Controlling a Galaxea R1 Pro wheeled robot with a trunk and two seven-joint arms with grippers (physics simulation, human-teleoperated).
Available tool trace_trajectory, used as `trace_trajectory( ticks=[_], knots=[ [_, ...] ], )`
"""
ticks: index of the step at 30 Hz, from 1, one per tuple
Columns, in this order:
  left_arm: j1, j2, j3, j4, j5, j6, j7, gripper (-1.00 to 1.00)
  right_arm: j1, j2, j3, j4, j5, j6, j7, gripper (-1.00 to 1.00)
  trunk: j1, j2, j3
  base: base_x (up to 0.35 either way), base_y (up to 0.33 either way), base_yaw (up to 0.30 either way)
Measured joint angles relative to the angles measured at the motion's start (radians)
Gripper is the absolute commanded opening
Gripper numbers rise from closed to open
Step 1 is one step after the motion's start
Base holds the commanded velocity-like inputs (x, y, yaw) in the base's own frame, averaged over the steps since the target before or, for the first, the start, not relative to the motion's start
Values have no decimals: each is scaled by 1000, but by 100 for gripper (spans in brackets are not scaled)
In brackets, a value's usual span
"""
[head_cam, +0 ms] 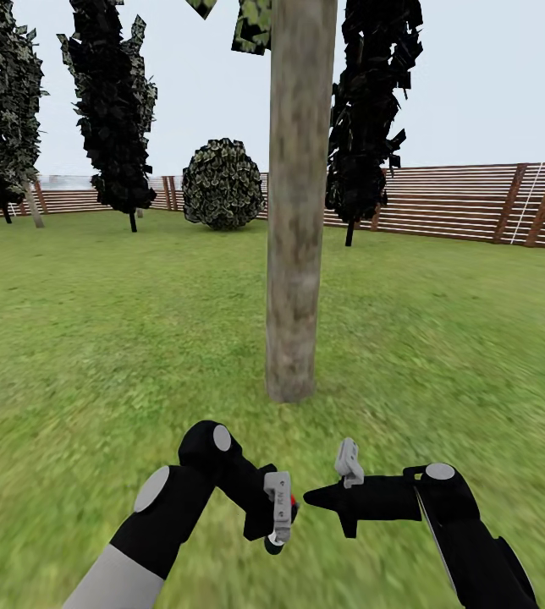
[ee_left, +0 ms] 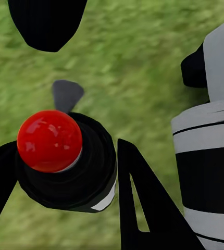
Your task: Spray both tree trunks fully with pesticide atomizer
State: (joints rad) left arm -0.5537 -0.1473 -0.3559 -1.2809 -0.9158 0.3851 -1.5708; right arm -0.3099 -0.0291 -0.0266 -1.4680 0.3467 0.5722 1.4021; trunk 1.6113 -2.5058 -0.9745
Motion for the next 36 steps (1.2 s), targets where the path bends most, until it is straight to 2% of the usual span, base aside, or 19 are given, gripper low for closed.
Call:
trace_trajectory(
  ticks=[10, 23, 36],
  knots=[
    [0, -1, -1, 1, 0, 0, 0, -100, 0, 0, 0, 0, 0, 0, 0, -100, 0, 0, 0, 0, 0, 0],
    [0, -20, -5, 29, 2, 0, 0, -100, 0, 0, 1, 0, 0, 0, 0, -100, 0, 0, 0, 0, 0, 0],
    [0, -21, -5, 29, 3, 0, 0, -100, 0, 0, 1, 0, 0, 0, 0, -100, 0, 0, 0, 0, 0, 0]
  ],
)
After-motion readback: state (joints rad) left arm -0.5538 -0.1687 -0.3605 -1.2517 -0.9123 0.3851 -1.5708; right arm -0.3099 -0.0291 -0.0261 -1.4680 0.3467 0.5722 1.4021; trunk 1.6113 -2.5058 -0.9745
